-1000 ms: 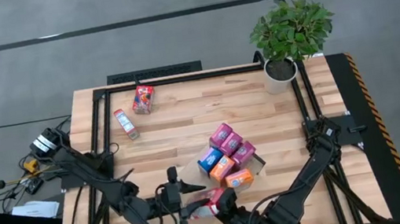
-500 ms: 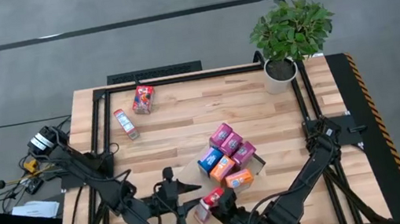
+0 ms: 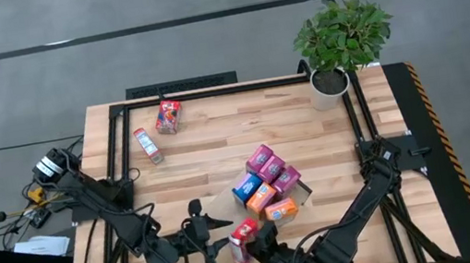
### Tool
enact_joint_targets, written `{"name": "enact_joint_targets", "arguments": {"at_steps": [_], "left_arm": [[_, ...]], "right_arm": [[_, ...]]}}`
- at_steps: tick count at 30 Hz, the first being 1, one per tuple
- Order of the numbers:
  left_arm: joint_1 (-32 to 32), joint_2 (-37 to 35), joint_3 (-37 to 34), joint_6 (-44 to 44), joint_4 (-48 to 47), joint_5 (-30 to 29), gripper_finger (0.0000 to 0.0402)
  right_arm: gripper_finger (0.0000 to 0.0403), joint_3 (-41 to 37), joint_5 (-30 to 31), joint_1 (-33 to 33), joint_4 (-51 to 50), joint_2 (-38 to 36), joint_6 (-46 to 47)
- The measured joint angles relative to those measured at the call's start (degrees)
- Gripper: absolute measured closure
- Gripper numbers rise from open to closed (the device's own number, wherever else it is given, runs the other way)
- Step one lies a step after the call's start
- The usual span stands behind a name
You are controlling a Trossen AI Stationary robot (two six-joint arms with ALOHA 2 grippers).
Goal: Stack cereal on shelf
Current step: Put the bottom red cereal box onto the shelf
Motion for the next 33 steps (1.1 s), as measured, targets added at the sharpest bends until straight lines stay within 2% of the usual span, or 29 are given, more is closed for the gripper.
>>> {"name": "enact_joint_targets", "arguments": {"at_steps": [13, 24, 27, 33], "left_arm": [[-1.0, 0.1, 0.0, 1.2, -0.9, -0.3, 0.0248], [-1.0, 0.0, 0.0, 13.7, 6.9, -5.4, 0.0248], [-1.0, 0.0, 0.0, 14.0, 6.9, -5.2, 0.0248], [-1.0, 0.0, 0.0, 12.4, 5.2, -5.0, 0.0248]], "right_arm": [[0.0311, 0.0, -0.2, 0.0, 2.1, 0.0, 2.0], [0.0311, 0.0, -0.9, -1.1, 0.9, 0.1, -1.7], [0.0311, 0.0, -0.8, -1.0, 0.0, 0.1, -4.4], [0.0311, 0.0, -0.5, -1.0, -0.4, 0.1, -4.1]]}}
